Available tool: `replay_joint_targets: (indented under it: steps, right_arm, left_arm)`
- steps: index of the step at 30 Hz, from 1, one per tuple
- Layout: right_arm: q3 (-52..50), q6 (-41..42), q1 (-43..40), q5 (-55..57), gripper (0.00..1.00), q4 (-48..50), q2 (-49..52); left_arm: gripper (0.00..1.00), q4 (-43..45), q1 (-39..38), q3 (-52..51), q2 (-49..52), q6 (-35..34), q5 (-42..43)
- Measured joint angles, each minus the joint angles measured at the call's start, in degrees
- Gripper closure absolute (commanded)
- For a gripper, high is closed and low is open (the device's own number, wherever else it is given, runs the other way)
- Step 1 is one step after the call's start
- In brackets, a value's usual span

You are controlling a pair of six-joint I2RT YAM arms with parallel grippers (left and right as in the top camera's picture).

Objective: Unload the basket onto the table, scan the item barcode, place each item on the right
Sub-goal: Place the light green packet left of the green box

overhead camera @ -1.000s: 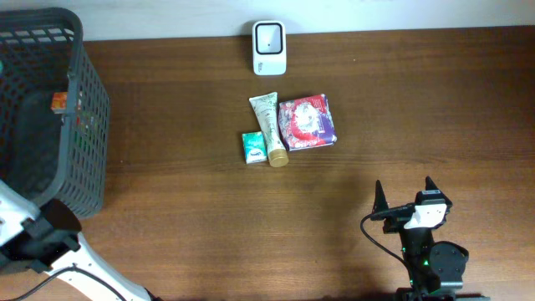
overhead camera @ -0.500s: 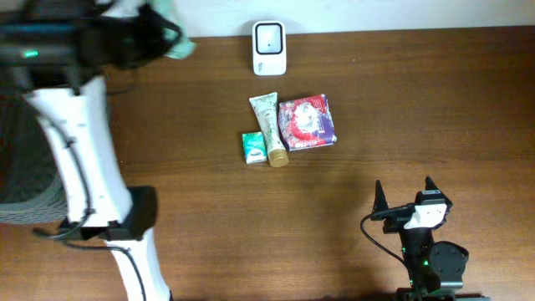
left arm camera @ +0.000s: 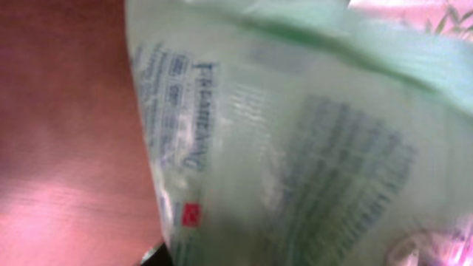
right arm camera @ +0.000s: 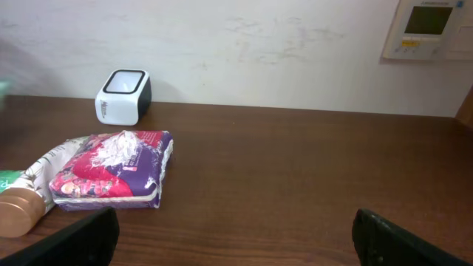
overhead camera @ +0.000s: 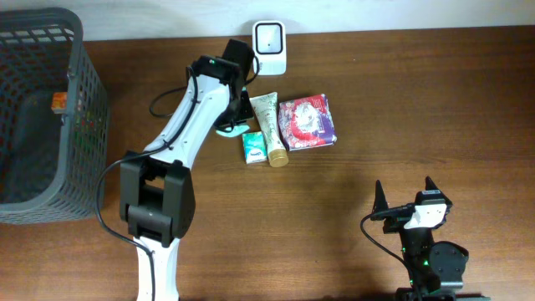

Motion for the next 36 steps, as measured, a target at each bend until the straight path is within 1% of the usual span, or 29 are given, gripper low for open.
replay_joint_targets:
  steps: [1, 2, 6, 8, 10, 11, 14, 15, 16, 17, 18, 19, 20, 21, 23, 28, 32, 36]
  right_arm:
    - [0.0, 0.0, 0.0, 0.0, 0.01, 0.0, 0.0]
    - [0.0, 0.0, 0.0, 0.0, 0.01, 0.0, 0.0]
    - [0.0, 0.0, 0.0, 0.0, 0.01, 0.0, 0.0]
    - [0.0, 0.0, 0.0, 0.0, 0.01, 0.0, 0.0]
    - [0.0, 0.0, 0.0, 0.0, 0.01, 0.0, 0.0]
    - [0.0, 0.0, 0.0, 0.0, 0.01, 0.0, 0.0]
    - [0.0, 0.0, 0.0, 0.0, 0.01, 0.0, 0.0]
    - [0.0, 0.0, 0.0, 0.0, 0.01, 0.0, 0.0]
    - [0.0, 0.0, 0.0, 0.0, 0.01, 0.0, 0.0]
    - [0.0, 0.0, 0.0, 0.0, 0.01, 0.0, 0.0]
    - [0.0, 0.0, 0.0, 0.0, 0.01, 0.0, 0.0]
    - [0.0, 0.0, 0.0, 0.0, 0.01, 0.0, 0.0]
    - [0.0, 0.0, 0.0, 0.0, 0.01, 0.0, 0.0]
    - [0.0, 0.0, 0.0, 0.0, 0.01, 0.0, 0.0]
    - [0.0, 0.0, 0.0, 0.0, 0.01, 0.0, 0.0]
    - [0.0, 0.0, 0.0, 0.0, 0.01, 0.0, 0.0]
    - [0.0, 0.0, 0.0, 0.0, 0.01, 0.0, 0.0]
    - [0.0, 0.0, 0.0, 0.0, 0.01, 0.0, 0.0]
  left_arm:
    - [0.25, 3.5, 0.0, -2.0, 0.0, -0.4, 0.3]
    - [0.13, 4.0, 0.0, -2.5, 0.0, -0.5, 0.4]
    - [0.12, 4.8, 0.0, -2.6, 0.0, -0.4, 0.5]
    - [0.12, 3.0, 0.2, -1.8, 0.0, 1.0, 0.5]
    - [0.12, -0.5, 1.1, 2.7, -0.3, 2.2, 0.9]
    - [0.12, -2.4, 2.3, 6.8, -0.7, 2.6, 1.0]
    - [0.09, -4.9, 8.6, 20.7, -6.3, 3.3, 1.2]
    - [0.07, -5.1, 10.9, 24.2, -8.5, 3.4, 1.2]
    - [0.01, -5.0, 13.0, 26.8, -10.6, 3.5, 1.2]
    - [0.01, -4.9, 16.9, 30.6, -13.7, 3.5, 1.2]
    - [0.01, -4.7, 18.6, 31.7, -14.9, 3.6, 1.0]
    - [0.01, -4.4, 23.2, 33.4, -17.3, 3.6, 0.9]
    - [0.01, -4.4, 25.3, 33.8, -18.1, 3.7, 0.7]
    - [0.01, -4.4, 29.3, 34.0, -18.8, 3.7, 0.5]
    - [0.01, -4.4, 34.9, 33.7, -17.9, 2.9, 0.5]
    - [0.01, -3.9, 46.4, 33.3, -12.8, -2.2, 0.4]
    - [0.00, -3.3, 48.6, 33.2, -5.7, -3.1, 0.4]
    - [0.05, -1.2, 48.6, 33.0, 4.2, -3.1, 0.2]
